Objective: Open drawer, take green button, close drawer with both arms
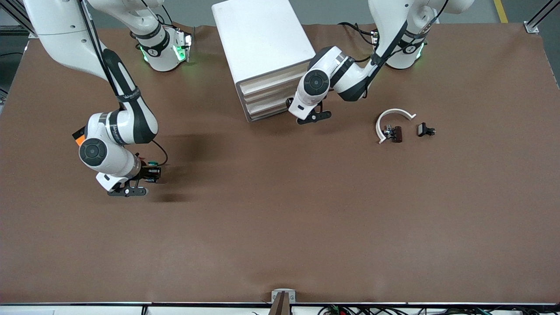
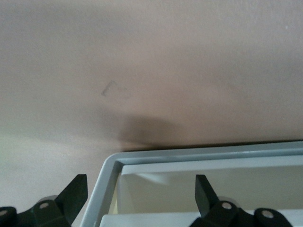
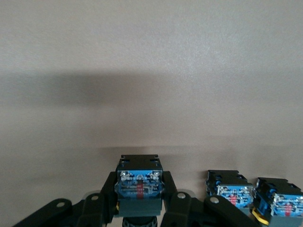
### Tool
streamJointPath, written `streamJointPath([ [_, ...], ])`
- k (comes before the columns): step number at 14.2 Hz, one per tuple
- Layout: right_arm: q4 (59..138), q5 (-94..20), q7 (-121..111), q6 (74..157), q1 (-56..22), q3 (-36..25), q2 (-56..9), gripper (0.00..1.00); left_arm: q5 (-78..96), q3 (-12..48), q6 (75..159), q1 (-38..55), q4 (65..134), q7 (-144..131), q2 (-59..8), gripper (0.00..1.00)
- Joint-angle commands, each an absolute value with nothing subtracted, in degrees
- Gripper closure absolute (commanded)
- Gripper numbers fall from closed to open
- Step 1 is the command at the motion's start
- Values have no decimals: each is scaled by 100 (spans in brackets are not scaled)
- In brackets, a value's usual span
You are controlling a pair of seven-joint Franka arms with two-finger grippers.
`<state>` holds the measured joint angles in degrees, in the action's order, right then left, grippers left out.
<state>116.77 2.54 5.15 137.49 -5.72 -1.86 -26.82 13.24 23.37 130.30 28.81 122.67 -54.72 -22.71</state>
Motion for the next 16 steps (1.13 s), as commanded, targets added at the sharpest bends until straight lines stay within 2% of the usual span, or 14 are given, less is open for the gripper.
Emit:
streamJointPath([
  [1, 11681, 387, 501, 13781, -431, -88, -2716, 83, 1546, 2470, 13070, 2865, 12270, -5528, -2311, 0],
  [3, 11689, 413, 501, 13773, -352, -88, -2742, 83, 1626, 2452, 12616, 2769, 12148, -6061, -2119, 0],
  [5, 11689, 413, 501, 13755, -352, -88, -2751, 81, 1574, 2365, 12244, 2542, 11726, -6249, -2144, 0],
  [10, 11760, 413, 501, 13720, -352, -88, -2742, 77, 1162, 2355, 12190, 1032, 11014, -6196, -2144, 0],
  [12, 11777, 413, 501, 13720, -352, -88, -2742, 70, 627, 2355, 12164, 451, 10873, -6188, -2154, 0],
  [13, 11777, 413, 510, 13711, -352, -88, -2742, 51, 380, 2355, 11964, 196, 10802, -6161, -2127, 0],
  [15, 11777, 413, 510, 13702, -352, -79, -2742, 0, -156, 2355, 11193, -235, 10251, -5759, -2153, 0],
  [16, 11777, 413, 510, 13693, -352, -79, -2742, 0, -280, 2364, 10919, -464, 9978, -5461, -2171, 0],
])
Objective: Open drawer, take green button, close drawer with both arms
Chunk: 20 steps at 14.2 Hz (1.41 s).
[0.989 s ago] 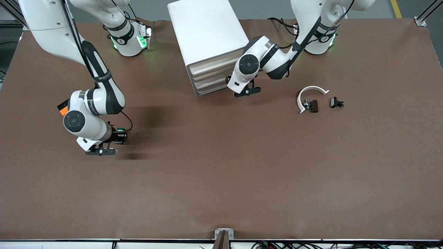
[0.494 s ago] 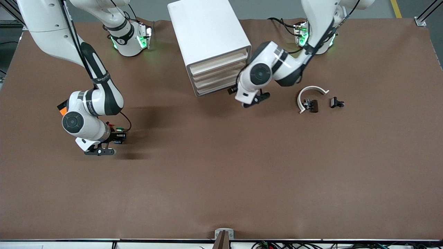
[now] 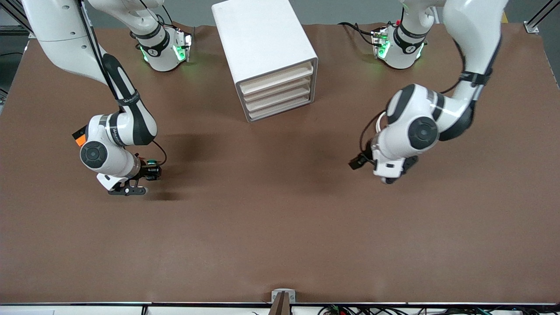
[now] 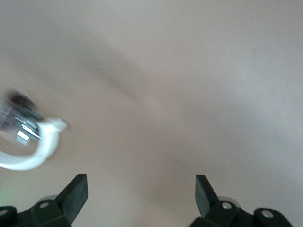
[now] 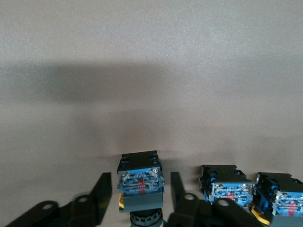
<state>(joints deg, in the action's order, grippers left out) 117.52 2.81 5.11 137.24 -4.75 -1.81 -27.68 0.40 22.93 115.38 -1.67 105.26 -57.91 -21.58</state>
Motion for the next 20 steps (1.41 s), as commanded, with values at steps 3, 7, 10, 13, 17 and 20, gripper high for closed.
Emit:
streamJointPath([
  [3, 11734, 404, 527, 13457, -369, -70, -2681, 0, -299, 2364, 10609, -1062, 9563, -4328, -2136, 0],
  [7, 11690, 387, 606, 13053, -396, -62, -2400, 0, -369, 2347, 9952, -1449, 8871, -3973, -2092, 0],
  [10, 11619, 387, 606, 12710, -413, -44, -2102, 0, -974, 2434, 9335, -1468, 8447, -3781, -1838, 0],
  [13, 11575, 378, 598, 12210, -413, -44, -1680, 0, -853, 2435, 9316, -1485, 8560, -2999, -1382, 0],
  [17, 11584, 378, 510, 11761, -378, -44, -951, 0, -721, 1727, 9308, -944, 8876, -2060, -687, 0],
  [20, 11593, 378, 449, 11269, -352, -53, -301, 0, 138, 468, 9168, -203, 9219, -1751, -221, 0],
])
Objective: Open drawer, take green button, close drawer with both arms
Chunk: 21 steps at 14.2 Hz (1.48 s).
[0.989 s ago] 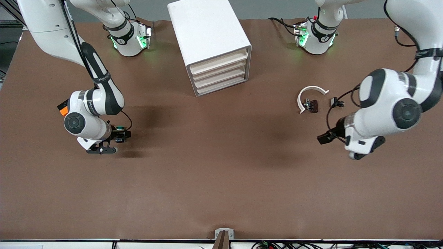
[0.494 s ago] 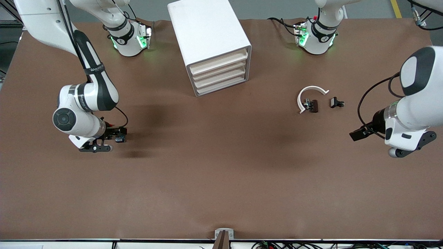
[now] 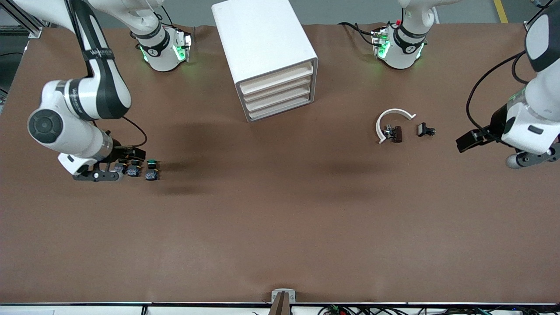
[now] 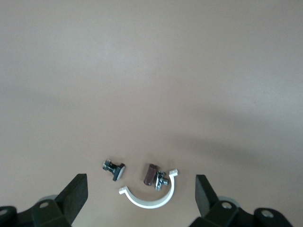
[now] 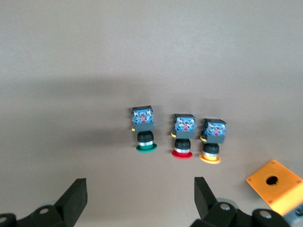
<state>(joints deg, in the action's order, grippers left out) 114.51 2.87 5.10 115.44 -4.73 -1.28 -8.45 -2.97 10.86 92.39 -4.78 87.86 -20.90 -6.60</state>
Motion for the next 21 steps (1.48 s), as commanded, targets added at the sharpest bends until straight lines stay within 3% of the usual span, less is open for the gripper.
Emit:
streamJointPath([
  [1, 11584, 361, 422, 11050, -352, -61, -64, 0, 193, 405, 8949, -202, 9220, -1366, -150, 0],
  [6, 11488, 334, 422, 10346, -343, -97, 869, 0, 141, 404, 8868, -202, 9684, -1090, 420, 0],
  [11, 10637, 106, 106, 9467, -308, -492, 897, 0, 132, 448, 8947, -246, 9694, -1072, 510, 0],
  [17, 9432, 114, 88, 8544, -273, -536, 826, 0, -79, 457, 9070, -229, 9729, -800, 501, 0],
  [21, 9237, 114, 105, 8490, -281, -527, 826, 0, -228, 667, 8930, -228, 9694, -791, 510, 0],
])
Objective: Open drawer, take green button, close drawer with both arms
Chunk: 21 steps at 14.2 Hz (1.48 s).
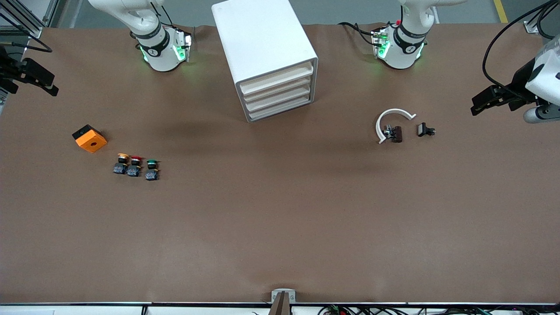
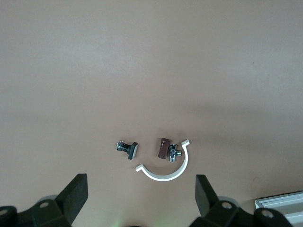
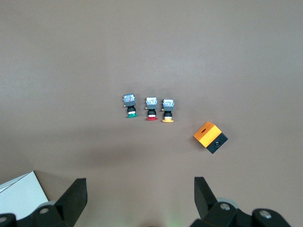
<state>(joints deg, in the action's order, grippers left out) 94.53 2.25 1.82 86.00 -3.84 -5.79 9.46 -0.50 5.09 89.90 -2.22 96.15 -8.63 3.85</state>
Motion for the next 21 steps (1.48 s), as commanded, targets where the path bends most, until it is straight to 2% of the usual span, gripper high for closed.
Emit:
streamJointPath([
  [1, 9185, 114, 105, 8482, -299, -519, 809, 0, -359, 755, 8825, -220, 9686, -791, 518, 0],
  [6, 9141, 106, 97, 8473, -325, -510, 782, 0, -343, 756, 8675, -272, 9650, -686, 720, 0],
  [21, 9088, 114, 105, 8411, -299, -501, 773, 0, 61, 747, 8279, -395, 9316, -263, 738, 0],
])
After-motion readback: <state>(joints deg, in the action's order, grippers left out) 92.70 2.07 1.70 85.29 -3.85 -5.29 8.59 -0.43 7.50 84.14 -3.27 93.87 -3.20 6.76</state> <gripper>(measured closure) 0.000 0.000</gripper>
